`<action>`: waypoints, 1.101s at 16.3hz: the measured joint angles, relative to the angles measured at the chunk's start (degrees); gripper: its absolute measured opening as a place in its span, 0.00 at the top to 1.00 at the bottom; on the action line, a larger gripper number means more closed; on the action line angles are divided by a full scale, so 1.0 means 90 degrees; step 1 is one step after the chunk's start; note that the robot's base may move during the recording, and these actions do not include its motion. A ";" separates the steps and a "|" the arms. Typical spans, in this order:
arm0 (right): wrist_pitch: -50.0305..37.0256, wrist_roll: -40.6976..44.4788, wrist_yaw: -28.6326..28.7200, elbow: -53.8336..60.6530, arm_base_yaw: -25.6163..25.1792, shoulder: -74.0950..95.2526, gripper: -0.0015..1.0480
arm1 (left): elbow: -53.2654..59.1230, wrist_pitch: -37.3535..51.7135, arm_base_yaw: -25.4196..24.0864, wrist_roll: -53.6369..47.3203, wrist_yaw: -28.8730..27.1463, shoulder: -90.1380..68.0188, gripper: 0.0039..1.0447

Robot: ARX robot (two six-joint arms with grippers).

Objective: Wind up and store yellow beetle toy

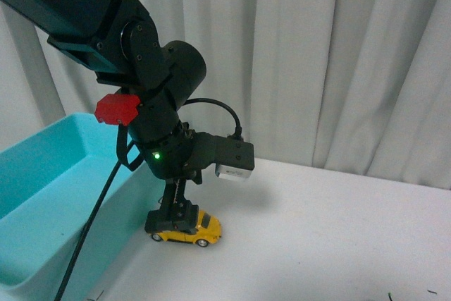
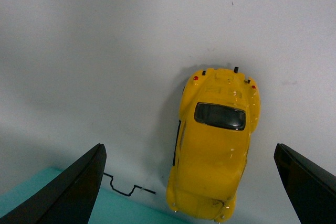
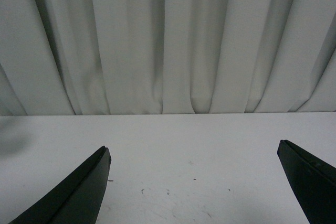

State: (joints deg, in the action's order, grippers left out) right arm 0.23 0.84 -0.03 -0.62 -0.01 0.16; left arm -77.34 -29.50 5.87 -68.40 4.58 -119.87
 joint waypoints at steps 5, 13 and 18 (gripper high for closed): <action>0.0000 0.0000 0.0000 0.0000 0.0000 0.0000 0.06 | 0.0097 0.0107 -0.0039 -0.0238 -0.0172 -0.0202 0.06; 0.0000 0.0000 0.0002 0.0000 0.0000 0.0000 0.06 | 0.0165 -0.0032 -0.0051 -0.0287 -0.0177 -0.0313 0.13; 0.0000 0.0000 0.0000 0.0000 0.0000 0.0000 0.06 | 0.0066 -0.0199 -0.0034 -0.0257 -0.0104 -0.0313 0.61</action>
State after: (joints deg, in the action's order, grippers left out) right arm 0.23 0.84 -0.03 -0.62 -0.01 0.16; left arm -76.75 -31.29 5.56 -70.72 3.64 -122.69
